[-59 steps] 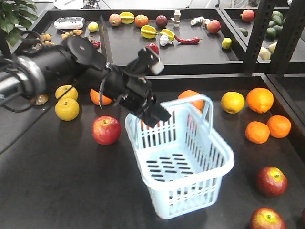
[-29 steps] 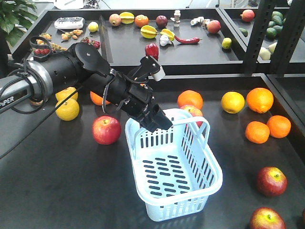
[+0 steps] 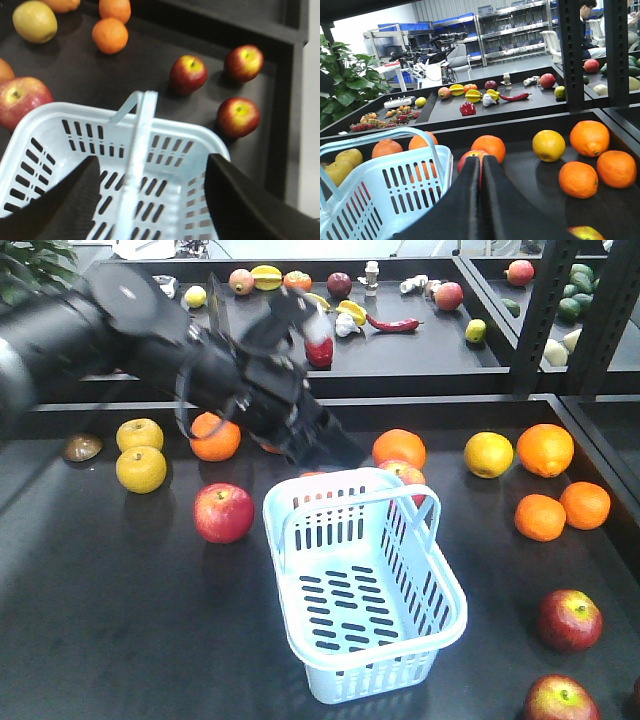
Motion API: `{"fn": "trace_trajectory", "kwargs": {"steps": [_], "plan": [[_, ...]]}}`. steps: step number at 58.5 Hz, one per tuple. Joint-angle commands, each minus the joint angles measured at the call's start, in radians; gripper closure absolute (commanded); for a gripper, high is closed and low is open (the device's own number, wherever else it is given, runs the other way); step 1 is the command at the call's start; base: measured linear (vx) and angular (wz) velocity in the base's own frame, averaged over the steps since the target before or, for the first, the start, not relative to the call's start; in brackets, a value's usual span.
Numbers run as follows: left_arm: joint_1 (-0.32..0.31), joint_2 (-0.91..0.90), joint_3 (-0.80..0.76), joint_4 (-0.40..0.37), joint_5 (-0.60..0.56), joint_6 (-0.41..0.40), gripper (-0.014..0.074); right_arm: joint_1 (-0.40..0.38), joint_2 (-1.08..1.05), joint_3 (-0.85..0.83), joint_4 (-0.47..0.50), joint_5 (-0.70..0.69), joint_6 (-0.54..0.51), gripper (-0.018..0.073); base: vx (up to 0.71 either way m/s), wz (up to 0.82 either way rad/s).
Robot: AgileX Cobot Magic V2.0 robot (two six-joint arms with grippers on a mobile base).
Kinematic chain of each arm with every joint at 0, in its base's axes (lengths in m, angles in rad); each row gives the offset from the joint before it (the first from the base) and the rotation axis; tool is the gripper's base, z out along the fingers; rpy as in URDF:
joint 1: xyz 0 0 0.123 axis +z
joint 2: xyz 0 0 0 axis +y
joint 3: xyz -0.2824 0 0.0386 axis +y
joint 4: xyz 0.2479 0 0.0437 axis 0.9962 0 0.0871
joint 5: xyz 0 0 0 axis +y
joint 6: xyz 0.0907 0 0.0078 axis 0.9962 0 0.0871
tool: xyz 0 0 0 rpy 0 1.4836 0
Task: Pick three apples into basket with both arms
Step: 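Swing the basket with the left gripper down onto the table, then open the left gripper and withdraw it from the basket handle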
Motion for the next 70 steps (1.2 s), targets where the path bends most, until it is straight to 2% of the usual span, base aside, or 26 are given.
{"fn": "trace_trajectory", "kwargs": {"steps": [1,9,15,21,28,36,43,48,58,63,70], "plan": [[-0.005,-0.115,-0.036,-0.045,0.051,-0.074,0.0230,-0.007,-0.012,0.011,-0.002,-0.073,-0.005,0.0564,0.00,0.00],[-0.006,-0.192,-0.036,0.016,0.198,-0.145,0.0424,-0.007,-0.012,0.011,-0.002,-0.073,-0.005,0.0564,0.00,0.00],[-0.006,-0.257,-0.006,0.044,0.203,-0.198,0.0603,-0.007,-0.012,0.011,-0.002,-0.073,-0.005,0.0564,0.00,0.00],[-0.006,-0.331,0.074,0.039,0.203,-0.215,0.0604,-0.007,-0.012,0.011,-0.002,-0.073,-0.005,0.0564,0.00,0.00],[-0.006,-0.449,0.244,0.003,0.202,-0.213,0.0604,-0.007,-0.012,0.011,-0.002,-0.073,-0.005,0.0564,0.00,0.00],[-0.006,-0.622,0.477,-0.063,0.163,-0.131,0.0604,-0.007,-0.012,0.011,-0.002,-0.073,-0.005,0.0564,0.00,0.00],[-0.006,-0.792,0.688,-0.079,0.038,-0.031,0.0604,-0.007,-0.012,0.011,-0.002,-0.073,-0.005,0.0564,0.00,0.00],[-0.006,-0.905,0.842,-0.079,-0.080,0.001,0.0604,-0.007,-0.012,0.011,-0.002,-0.073,-0.005,0.0564,0.00,0.00],[-0.006,-1.076,1.136,-0.082,-0.283,0.000,0.0604,-0.007,-0.012,0.011,-0.002,-0.073,-0.005,0.0564,0.00,0.00],[-0.006,-1.138,1.252,-0.098,-0.341,-0.003,0.0604,-0.007,-0.012,0.011,-0.002,-0.073,-0.005,0.0564,0.00,0.00],[-0.006,-1.209,1.345,-0.188,-0.409,-0.005,0.0603,-0.007,-0.012,0.011,0.000,-0.076,0.003,0.0564,0.00,0.00]]}}
